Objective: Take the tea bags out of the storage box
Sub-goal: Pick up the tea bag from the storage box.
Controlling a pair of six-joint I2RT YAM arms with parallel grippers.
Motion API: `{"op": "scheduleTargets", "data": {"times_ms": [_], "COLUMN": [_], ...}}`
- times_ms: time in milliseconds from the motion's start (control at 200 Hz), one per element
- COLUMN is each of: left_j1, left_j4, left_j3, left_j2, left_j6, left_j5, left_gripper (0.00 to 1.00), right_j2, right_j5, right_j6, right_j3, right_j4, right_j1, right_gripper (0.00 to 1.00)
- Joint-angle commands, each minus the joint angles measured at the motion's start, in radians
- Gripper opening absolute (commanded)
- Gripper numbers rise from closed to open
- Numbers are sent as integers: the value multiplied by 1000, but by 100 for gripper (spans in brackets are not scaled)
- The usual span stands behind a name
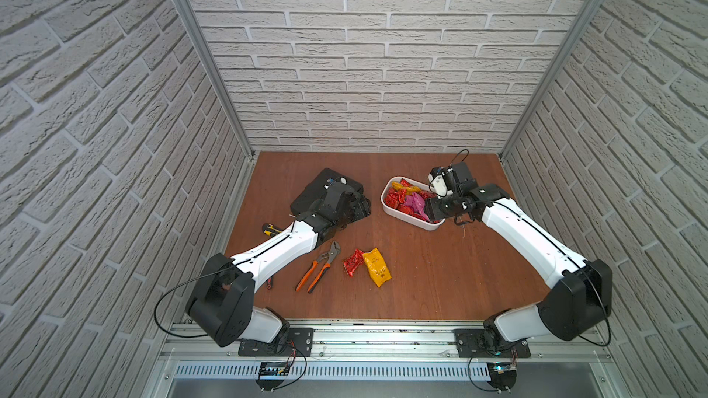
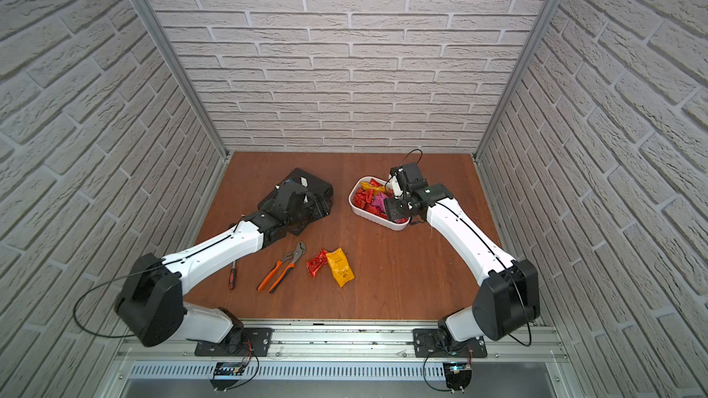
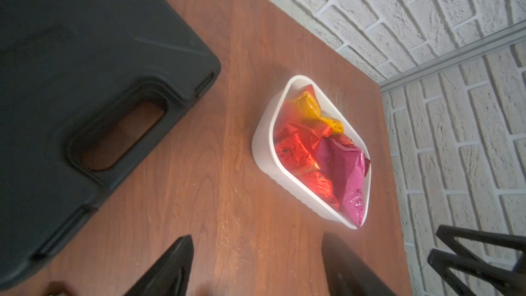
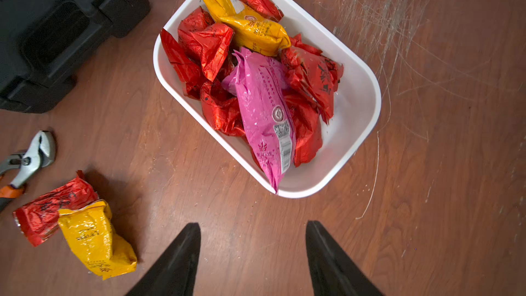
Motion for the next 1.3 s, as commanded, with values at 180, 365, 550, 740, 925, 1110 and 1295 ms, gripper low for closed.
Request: {"op": "scheduleTargets", "data": {"times_ms": [180, 365, 550, 740, 925, 1110, 1295], "left_j1": [10, 30, 38, 43, 45, 46, 46], "left_j4": [71, 79, 91, 94, 96, 98, 100], "left_j3": [65, 63, 66, 76, 88, 95, 100], "left_j2": [87, 105, 124, 138, 154, 161, 163], "left_j6": [-121, -134, -140, -141, -144, -141, -137], "left_j5": [63, 57, 53, 48, 52, 52, 49], "left_gripper": [76, 76, 76, 76, 75, 75, 75], "right_j2": [226, 337, 405, 454, 504, 480, 412], "right_j5": [79, 74, 124, 173, 225, 208, 178], "right_j6": [-78, -71, -65, -76, -79, -83, -68], "right_j3": [223, 312, 345, 371, 415, 413, 433], "right_j4": [-14, -35, -52, -66, -101, -94, -110], "right_j1": [2, 14, 26, 47, 55, 57, 56], "right_gripper": [66, 64, 58, 53, 32, 10, 6]}}
